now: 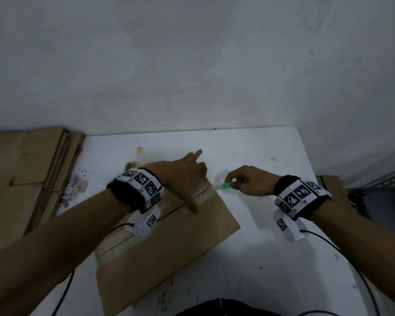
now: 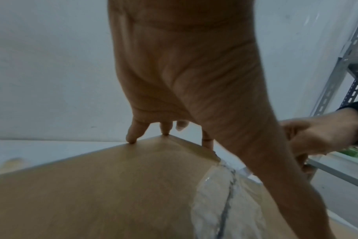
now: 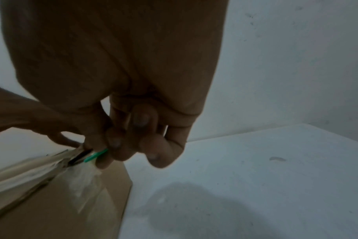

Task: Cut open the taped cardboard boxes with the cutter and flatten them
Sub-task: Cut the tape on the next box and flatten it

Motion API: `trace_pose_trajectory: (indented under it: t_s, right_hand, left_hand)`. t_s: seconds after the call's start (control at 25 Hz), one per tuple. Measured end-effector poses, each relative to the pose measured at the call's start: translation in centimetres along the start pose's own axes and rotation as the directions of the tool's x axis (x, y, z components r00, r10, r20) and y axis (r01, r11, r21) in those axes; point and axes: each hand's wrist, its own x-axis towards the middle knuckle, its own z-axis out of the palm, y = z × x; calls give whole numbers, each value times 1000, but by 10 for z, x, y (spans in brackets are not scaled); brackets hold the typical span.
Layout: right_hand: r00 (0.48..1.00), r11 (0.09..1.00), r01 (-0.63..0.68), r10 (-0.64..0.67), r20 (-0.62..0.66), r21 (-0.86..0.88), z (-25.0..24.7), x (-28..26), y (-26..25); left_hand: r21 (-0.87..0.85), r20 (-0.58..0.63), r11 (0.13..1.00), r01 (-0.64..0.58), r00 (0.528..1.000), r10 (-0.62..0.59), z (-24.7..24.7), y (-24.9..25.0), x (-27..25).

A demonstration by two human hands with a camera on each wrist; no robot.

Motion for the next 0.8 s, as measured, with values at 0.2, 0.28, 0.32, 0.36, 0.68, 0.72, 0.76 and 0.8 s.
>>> trace_pose_trajectory:
  t_s: [0.2, 0.28, 0.32, 0.36, 0.68, 0.72, 0.76, 0.8]
  right_hand:
    - [998, 1000, -12, 11, 60, 16, 0, -6, -5]
    - [1000, 999, -4, 4, -5, 42, 7, -8, -6]
    - [1000, 999, 12, -10, -26, 47, 11, -8, -9]
    - [998, 999, 36, -35, -44, 29, 16, -8, -12]
    - [988, 997, -28, 17, 153, 75, 9, -9, -16]
    - [984, 992, -51, 30, 175, 117, 8, -10, -14]
    - [981, 989, -63, 37, 191, 134, 8, -10, -13]
    - [979, 988, -70, 42, 197, 138, 7, -10, -12]
  left_hand:
    - [-92, 34, 994, 65, 998, -62, 3, 11, 3]
    - [-120, 44, 990, 69, 997, -64, -6, 9, 2]
    - [-140, 40, 988, 72, 997, -67, -7, 5, 3]
    - [-155, 36, 985, 75, 997, -70, -9, 2, 2]
    - [-125, 33, 991, 49, 998, -45, -8, 10, 5]
    - [-131, 31, 990, 45, 999, -42, -9, 12, 5]
    - [-134, 35, 990, 45, 999, -40, -9, 13, 6]
    - [-135, 39, 990, 42, 999, -37, -8, 13, 7]
